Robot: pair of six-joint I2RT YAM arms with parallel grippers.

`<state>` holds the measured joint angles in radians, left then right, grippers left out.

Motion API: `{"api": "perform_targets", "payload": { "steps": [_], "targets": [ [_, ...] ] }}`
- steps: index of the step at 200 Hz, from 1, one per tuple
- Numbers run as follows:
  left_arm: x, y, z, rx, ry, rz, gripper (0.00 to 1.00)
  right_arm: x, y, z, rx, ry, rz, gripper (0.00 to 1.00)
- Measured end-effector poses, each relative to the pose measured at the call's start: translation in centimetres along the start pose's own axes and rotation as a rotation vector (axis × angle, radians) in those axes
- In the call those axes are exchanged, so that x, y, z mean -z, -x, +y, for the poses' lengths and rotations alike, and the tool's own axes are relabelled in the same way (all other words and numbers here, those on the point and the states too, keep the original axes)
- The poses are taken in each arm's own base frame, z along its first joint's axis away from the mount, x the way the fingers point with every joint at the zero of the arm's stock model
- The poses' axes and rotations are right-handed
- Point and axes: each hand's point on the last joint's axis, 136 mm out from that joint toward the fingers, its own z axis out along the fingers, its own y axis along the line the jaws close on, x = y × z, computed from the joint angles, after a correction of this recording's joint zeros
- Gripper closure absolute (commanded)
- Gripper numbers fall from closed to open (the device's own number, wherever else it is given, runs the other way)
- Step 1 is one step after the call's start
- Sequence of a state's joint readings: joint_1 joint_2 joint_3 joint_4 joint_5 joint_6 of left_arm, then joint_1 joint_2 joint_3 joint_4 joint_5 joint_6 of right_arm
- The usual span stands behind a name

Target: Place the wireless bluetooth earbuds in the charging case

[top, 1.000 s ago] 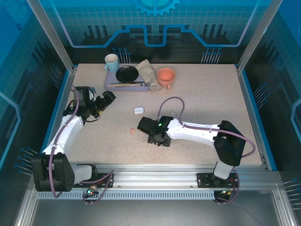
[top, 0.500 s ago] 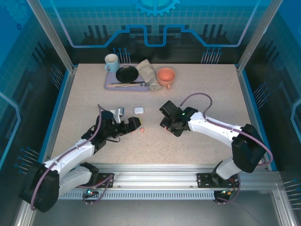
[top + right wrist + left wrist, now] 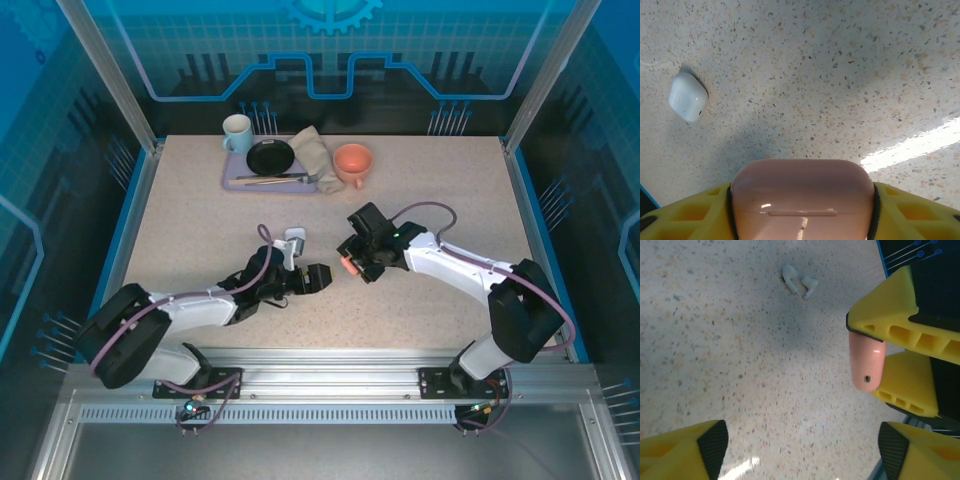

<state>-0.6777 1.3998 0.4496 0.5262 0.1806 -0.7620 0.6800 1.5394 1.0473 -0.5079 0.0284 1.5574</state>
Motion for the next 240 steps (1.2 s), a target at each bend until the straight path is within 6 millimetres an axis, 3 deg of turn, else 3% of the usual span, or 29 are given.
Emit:
{"api": "perform_targets", "payload": {
  "steps": [54,150,240],
  "targets": [
    [-2.4,2.1,-2.1,-0.021,-0.053,-0.062,0.31,0.0,0.1,0.5,-0.051,0.022,0.028,0.49],
    [-4.9,2.2,-3.5,-0.025,-0.088,-0.058,0.44,-0.1,0.3,1.1,-0.08,0.047,0.051,0.49],
    [-5.7,2.3,-3.7,-0.003,-0.093,-0.06,0.72,-0.3,0.5,1.3,-0.091,0.058,0.063,0.49]
  ]
}}
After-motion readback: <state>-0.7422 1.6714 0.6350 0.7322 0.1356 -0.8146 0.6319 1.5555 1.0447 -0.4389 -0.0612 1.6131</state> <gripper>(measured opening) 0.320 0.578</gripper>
